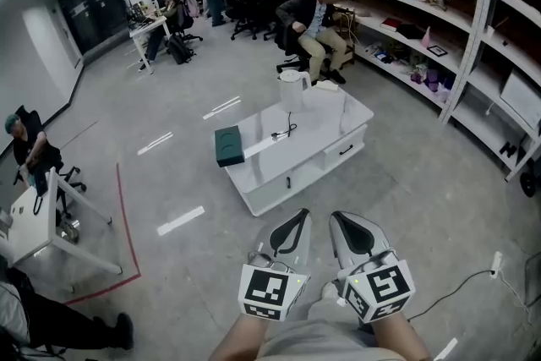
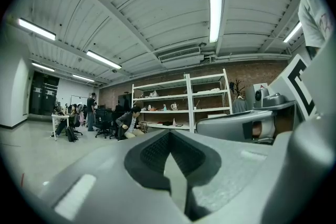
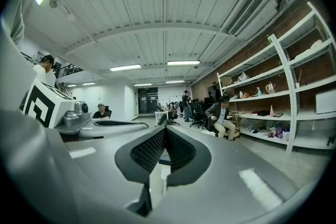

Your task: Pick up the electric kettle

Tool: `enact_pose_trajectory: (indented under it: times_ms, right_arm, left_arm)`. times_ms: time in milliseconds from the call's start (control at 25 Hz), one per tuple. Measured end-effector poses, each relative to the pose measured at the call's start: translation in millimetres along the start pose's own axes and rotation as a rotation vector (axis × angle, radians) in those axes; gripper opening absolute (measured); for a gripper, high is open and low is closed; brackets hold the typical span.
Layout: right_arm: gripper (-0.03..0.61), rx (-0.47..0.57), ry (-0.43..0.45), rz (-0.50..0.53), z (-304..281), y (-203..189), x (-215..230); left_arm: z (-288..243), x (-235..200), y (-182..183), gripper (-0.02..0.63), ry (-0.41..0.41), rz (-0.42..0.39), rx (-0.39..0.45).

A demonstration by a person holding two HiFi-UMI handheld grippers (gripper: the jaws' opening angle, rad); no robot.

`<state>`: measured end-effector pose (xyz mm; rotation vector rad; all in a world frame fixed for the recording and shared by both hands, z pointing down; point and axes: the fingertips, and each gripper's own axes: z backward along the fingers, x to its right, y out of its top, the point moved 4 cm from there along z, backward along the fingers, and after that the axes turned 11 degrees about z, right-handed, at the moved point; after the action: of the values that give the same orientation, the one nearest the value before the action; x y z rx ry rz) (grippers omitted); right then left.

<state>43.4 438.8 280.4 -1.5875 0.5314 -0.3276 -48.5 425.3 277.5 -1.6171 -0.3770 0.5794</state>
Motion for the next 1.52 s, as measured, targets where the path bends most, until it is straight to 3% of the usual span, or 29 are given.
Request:
enact_pose_trajectory:
  times_ms: [400, 640, 1040, 1520]
  right_arm:
    - [0.02, -0.001, 0.094, -0.011, -63, -1, 95]
    - [0.02, -0.013, 0.119, -0.011, -95, -12, 134]
    - [0.02, -0.026, 0.139, -0.03, -141, -16, 169]
    - [0.02, -0.059, 0.097, -0.047, -230, -18, 208]
  left_arm:
    - [-107, -10, 17, 0.0, 0.066, -0.004, 0.031]
    - [-147, -23, 9, 0.0, 0.116, 0.015, 0.028]
    - [-197, -48, 14, 0.0, 0.127, 0.02, 0.017]
    - [-269, -121, 23, 0.0, 0.102, 0.04, -0.007]
